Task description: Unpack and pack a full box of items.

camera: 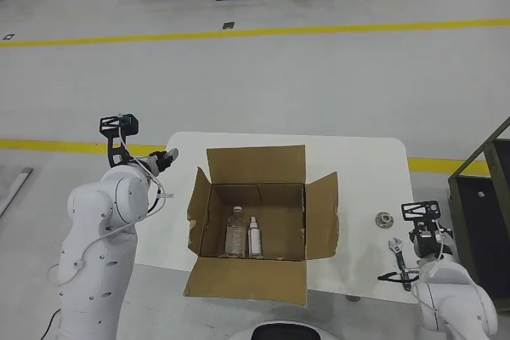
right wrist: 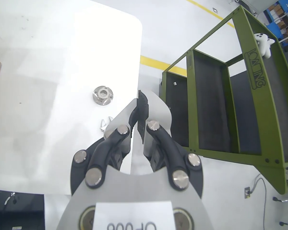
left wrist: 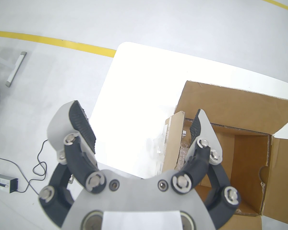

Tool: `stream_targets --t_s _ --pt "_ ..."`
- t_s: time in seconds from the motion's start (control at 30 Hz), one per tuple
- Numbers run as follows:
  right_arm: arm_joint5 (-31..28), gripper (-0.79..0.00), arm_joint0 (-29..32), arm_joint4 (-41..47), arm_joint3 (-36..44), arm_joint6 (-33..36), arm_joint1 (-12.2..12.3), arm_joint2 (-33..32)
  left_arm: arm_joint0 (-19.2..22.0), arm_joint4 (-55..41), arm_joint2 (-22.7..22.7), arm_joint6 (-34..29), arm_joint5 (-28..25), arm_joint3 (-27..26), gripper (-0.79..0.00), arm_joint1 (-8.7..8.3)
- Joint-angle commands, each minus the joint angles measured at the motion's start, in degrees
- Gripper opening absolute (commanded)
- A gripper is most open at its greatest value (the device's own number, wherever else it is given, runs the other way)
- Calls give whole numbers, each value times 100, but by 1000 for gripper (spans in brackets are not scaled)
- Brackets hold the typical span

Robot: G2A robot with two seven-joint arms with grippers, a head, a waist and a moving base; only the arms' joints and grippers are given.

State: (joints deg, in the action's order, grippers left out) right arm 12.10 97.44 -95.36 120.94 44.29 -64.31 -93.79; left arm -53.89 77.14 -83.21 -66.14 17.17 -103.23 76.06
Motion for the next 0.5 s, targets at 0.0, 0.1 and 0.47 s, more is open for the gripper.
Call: stream_targets --t_s 0.0,0.1,0.47 --pt "1 -785 -2 8 11 10 0 4 0 0 0 0 0 0 0 0" --pt "1 -785 -2 8 11 10 0 4 0 0 0 0 0 0 0 0" --pt "-482 -785 -670 1248 -1096 523 -45 -156 0 0 0 0 0 0 0 0"
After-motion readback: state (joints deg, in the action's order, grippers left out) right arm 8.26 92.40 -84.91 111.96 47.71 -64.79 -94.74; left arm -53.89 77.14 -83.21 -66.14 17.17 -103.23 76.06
